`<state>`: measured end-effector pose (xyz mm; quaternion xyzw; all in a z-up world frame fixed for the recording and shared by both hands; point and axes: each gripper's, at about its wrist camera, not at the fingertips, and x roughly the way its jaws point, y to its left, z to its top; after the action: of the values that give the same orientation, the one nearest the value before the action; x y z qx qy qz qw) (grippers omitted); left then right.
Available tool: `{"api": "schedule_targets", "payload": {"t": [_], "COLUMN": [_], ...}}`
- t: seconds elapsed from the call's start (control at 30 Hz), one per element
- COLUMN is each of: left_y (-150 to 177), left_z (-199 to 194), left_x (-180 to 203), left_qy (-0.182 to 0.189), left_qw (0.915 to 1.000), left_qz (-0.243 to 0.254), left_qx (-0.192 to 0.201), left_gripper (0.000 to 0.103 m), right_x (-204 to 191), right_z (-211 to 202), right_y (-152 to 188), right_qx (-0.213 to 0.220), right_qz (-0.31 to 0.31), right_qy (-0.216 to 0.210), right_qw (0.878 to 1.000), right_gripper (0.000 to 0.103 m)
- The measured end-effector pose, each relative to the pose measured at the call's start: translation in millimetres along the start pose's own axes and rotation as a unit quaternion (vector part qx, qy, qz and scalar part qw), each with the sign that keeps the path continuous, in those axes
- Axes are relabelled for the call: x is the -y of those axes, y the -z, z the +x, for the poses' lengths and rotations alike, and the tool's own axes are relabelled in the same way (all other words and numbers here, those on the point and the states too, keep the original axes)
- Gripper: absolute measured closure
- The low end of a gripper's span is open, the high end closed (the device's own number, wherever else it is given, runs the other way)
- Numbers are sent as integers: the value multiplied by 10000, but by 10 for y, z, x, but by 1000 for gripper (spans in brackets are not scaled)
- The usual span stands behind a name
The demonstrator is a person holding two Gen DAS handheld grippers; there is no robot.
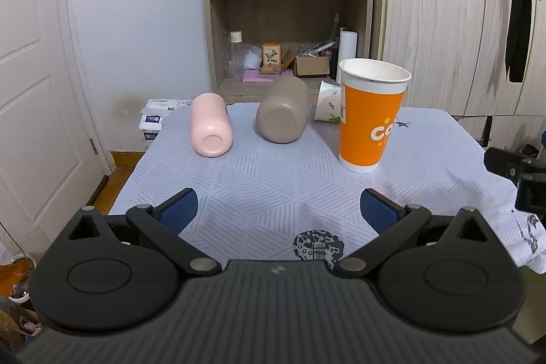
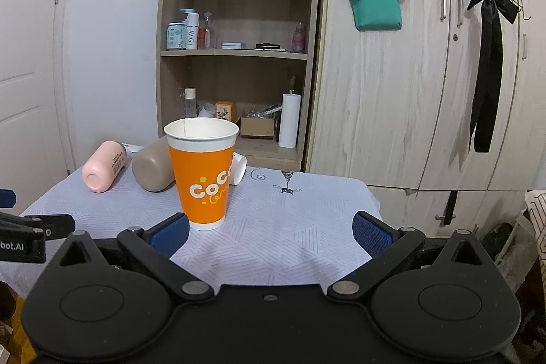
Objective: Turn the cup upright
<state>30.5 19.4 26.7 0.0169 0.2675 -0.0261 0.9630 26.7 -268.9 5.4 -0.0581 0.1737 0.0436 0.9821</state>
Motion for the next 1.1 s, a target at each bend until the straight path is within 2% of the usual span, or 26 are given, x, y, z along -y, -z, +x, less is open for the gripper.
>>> {"api": "schedule_targets", "payload": {"t": [0.2,0.53,0.73,1.0,1.1], "left_y": [24,50,57,54,50], "left_z": [32,72,71,7,-17], "left_x": [-3,11,10,-13,-37], "left_qy": [-23,-410,-425,-452,-582], "left_qw": [10000,9990,9989,9988,9978], "left_qz": [37,147,185,122,39], "left_qx": [-33,-36,-7,166,308], "left_gripper": [0,0,0,0,0], "right_x": [-17,-21,-16,-22,-24], "right_z": [5,53,32,11,11], "right_y": [4,15,24,29,31], "right_qx": [-11,-67,-48,-19,-21], "right_qz": [-10,15,14,15,14], "right_qy": [69,149,141,131,137], "right_qw": [10000,9999,9999,9999,9999], "right_gripper": [0,0,0,0,0]}}
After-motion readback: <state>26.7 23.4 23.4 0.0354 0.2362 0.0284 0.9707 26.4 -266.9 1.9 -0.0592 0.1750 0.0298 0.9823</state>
